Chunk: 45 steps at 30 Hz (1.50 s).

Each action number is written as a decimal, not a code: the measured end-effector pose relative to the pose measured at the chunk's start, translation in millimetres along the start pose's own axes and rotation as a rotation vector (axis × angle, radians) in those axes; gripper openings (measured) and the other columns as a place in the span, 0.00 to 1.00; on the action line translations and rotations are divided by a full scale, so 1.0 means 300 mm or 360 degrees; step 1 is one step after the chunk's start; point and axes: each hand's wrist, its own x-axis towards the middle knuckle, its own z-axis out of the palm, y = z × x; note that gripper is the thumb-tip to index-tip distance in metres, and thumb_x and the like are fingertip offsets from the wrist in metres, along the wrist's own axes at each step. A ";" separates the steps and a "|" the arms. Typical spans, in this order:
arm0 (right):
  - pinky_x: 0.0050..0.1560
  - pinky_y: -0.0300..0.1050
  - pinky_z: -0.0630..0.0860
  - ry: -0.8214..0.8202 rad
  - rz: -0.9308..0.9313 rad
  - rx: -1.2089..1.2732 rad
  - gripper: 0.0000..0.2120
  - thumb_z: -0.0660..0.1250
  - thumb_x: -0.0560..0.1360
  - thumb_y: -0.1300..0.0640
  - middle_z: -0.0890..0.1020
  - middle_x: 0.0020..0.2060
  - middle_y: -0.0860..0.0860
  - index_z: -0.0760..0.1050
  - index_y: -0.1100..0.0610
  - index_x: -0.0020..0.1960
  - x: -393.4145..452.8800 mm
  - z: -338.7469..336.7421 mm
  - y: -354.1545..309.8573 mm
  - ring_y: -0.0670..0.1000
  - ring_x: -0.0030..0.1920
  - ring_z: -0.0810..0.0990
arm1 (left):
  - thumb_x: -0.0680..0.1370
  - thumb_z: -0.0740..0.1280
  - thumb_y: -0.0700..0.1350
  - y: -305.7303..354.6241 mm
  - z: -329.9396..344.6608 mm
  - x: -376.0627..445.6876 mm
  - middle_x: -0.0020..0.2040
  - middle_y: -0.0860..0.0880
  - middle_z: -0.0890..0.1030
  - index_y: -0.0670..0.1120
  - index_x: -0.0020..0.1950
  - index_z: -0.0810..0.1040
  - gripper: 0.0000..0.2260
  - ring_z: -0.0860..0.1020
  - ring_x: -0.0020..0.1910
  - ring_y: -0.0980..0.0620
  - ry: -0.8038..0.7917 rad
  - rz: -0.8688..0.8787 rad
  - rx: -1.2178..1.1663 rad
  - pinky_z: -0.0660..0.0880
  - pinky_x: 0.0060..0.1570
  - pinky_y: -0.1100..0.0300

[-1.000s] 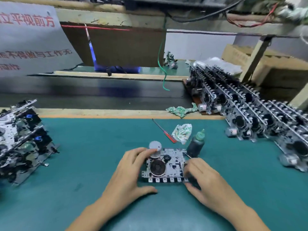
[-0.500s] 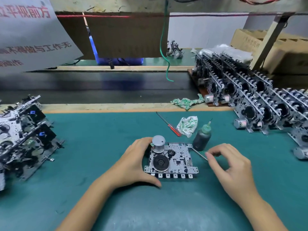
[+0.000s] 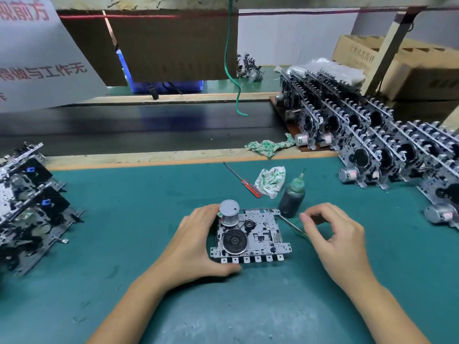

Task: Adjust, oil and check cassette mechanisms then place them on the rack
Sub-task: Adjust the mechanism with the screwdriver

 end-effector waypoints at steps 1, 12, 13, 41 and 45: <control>0.40 0.34 0.69 -0.0005 0.0001 0.0002 0.06 0.66 0.72 0.57 0.77 0.33 0.43 0.74 0.53 0.37 0.000 0.000 -0.001 0.44 0.38 0.74 | 0.58 0.71 0.67 -0.003 0.001 -0.001 0.61 0.70 0.64 0.65 0.63 0.59 0.37 0.64 0.60 0.67 -0.0015 0.0008 0.0020 0.62 0.62 0.62; 0.61 0.27 0.61 -0.0874 -0.0145 0.0045 0.28 0.67 0.65 0.35 0.69 0.62 0.34 0.64 0.38 0.63 0.015 -0.001 -0.082 0.34 0.63 0.65 | 0.55 0.74 0.69 -0.022 -0.001 -0.002 0.63 0.70 0.63 0.64 0.65 0.59 0.43 0.61 0.63 0.71 -0.0119 0.0049 -0.0094 0.56 0.63 0.72; 0.65 0.28 0.57 -0.1028 -0.0173 -0.0038 0.36 0.67 0.63 0.31 0.62 0.67 0.33 0.59 0.36 0.67 0.024 0.002 -0.089 0.33 0.68 0.58 | 0.55 0.74 0.69 -0.024 0.000 -0.003 0.64 0.70 0.63 0.63 0.65 0.59 0.44 0.61 0.63 0.71 -0.0119 0.0060 -0.0083 0.56 0.63 0.72; 0.44 0.33 0.77 -0.1475 0.0829 0.1904 0.32 0.73 0.59 0.32 0.85 0.43 0.47 0.81 0.56 0.51 0.031 0.055 -0.203 0.44 0.44 0.83 | 0.57 0.71 0.74 0.094 0.064 0.051 0.46 0.52 0.65 0.38 0.63 0.68 0.49 0.62 0.43 0.54 -0.0511 -0.0879 -0.2985 0.67 0.54 0.54; 0.34 0.33 0.73 -0.1272 0.0589 0.1023 0.11 0.75 0.66 0.42 0.79 0.24 0.41 0.81 0.46 0.29 0.023 0.064 -0.174 0.36 0.28 0.75 | 0.62 0.71 0.70 0.065 0.049 0.027 0.69 0.35 0.70 0.37 0.69 0.71 0.48 0.69 0.68 0.39 -0.0499 -0.0590 -0.3067 0.61 0.71 0.43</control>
